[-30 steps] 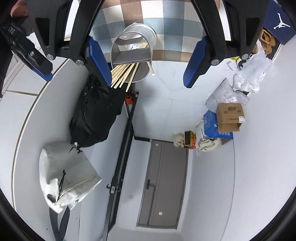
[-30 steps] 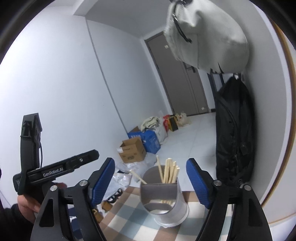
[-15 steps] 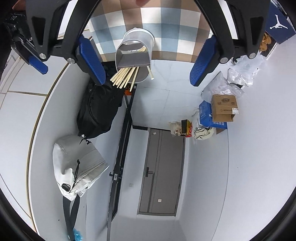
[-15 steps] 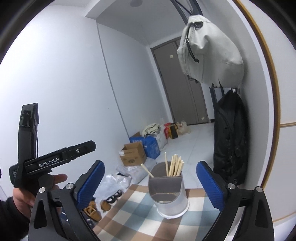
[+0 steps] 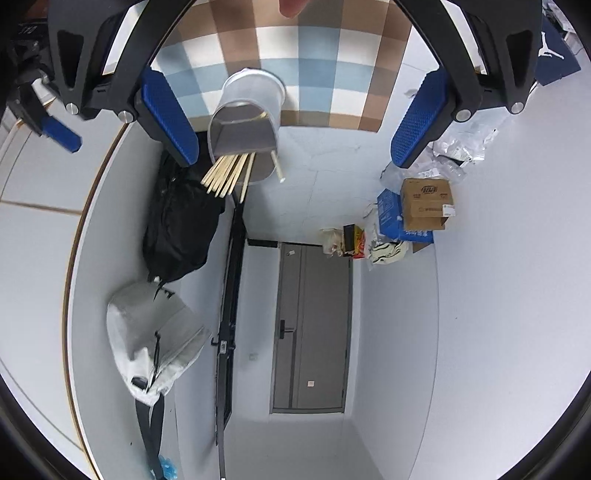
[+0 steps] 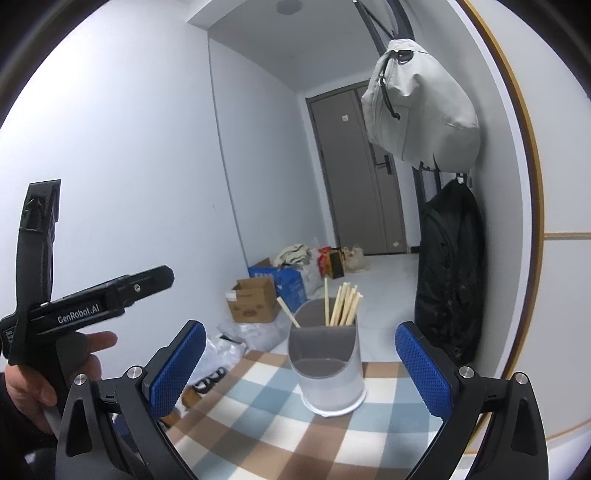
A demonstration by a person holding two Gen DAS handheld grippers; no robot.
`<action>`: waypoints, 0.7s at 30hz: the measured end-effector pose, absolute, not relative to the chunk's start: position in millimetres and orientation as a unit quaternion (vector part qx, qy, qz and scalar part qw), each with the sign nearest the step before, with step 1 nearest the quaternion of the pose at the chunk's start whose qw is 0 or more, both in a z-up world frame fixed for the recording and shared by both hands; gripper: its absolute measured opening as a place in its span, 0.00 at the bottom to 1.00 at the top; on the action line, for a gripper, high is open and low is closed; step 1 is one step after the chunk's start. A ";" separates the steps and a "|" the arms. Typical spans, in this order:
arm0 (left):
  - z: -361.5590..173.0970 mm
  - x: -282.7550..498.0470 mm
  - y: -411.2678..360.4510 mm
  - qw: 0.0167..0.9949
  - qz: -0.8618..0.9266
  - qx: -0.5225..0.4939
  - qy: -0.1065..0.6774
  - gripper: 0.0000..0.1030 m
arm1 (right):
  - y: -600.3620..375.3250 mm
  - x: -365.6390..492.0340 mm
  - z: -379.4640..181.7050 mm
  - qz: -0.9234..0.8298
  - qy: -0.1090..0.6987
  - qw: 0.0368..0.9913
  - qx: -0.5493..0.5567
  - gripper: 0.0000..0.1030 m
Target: Organize utensils
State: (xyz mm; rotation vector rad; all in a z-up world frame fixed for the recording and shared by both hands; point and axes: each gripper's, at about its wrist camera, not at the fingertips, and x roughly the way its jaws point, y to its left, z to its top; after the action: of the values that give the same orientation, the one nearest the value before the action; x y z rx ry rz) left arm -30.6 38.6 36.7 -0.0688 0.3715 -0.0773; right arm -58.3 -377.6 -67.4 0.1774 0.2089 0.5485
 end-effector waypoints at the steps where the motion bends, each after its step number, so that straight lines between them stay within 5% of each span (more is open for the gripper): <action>1: 32.2 -31.9 38.8 0.981 -0.038 -0.034 0.187 0.98 | -376.8 -59.0 -71.4 0.267 0.101 0.954 0.087 1.00; 21: -28.1 -3.6 30.7 0.972 -0.016 -0.029 0.234 0.98 | -360.5 -34.3 -115.4 0.234 0.136 0.960 0.070 1.00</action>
State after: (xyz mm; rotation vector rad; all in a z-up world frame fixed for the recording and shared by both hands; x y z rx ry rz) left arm -3.6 30.7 -28.1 -0.0585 0.4721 -0.0327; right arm -34.3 -360.5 -115.4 0.1413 0.2747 0.4751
